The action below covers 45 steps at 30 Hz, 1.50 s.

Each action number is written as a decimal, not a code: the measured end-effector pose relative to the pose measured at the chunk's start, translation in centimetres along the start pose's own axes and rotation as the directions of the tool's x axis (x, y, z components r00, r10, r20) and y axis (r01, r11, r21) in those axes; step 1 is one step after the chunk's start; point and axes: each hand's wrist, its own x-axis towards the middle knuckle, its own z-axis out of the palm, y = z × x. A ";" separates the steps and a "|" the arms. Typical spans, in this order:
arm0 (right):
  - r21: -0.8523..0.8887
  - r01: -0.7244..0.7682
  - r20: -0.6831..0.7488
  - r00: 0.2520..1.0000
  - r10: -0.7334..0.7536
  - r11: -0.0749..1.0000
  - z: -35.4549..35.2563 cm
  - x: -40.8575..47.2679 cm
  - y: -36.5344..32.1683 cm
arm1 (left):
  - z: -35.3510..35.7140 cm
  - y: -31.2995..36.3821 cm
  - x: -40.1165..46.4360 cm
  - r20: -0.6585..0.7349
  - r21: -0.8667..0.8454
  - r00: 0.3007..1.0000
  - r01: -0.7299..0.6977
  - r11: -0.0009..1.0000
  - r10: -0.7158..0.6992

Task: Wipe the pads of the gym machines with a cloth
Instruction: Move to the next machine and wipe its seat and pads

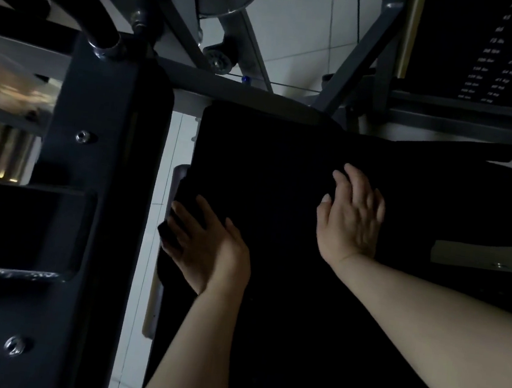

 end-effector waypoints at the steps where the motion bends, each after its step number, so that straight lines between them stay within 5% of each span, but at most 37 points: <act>1: 0.027 0.067 -0.013 0.998 -0.067 0.997 -0.1 -0.6 -0.4 | -0.4 0.6 1.5 -0.023 0.006 1.000 -0.017 1.000 0.017; 6: 0.058 0.348 0.110 0.929 -0.352 0.936 0.7 -6.5 -2.4 | -1.7 2.8 6.9 -0.054 -0.070 0.998 -0.044 0.997 0.040; 20: -0.030 0.317 0.154 0.938 -0.309 0.948 1.1 -6.6 -2.5 | 3.5 -4.3 -8.7 -0.029 -0.070 0.998 0.061 0.996 -0.063; 28: 0.074 0.312 0.131 0.939 -0.319 0.947 0.7 -6.5 -2.6 | 0.5 -1.1 -1.2 -0.019 -0.068 0.995 0.098 0.993 -0.099; 33: 0.194 0.346 0.110 0.922 -0.370 0.918 -1.3 -8.2 -0.8 | 2.4 -2.7 -4.6 -0.119 -0.066 0.993 -0.028 0.997 0.020; 41: 0.015 0.342 0.152 0.928 -0.340 0.940 -0.8 -11.3 1.0 | 4.7 -3.4 -12.0 0.039 -0.054 0.999 -0.020 0.998 0.022; 45: -0.015 0.347 0.128 0.931 -0.343 0.938 -0.6 -11.5 1.0 | 3.1 -2.1 -6.9 -0.086 -0.049 0.996 -0.016 0.999 0.012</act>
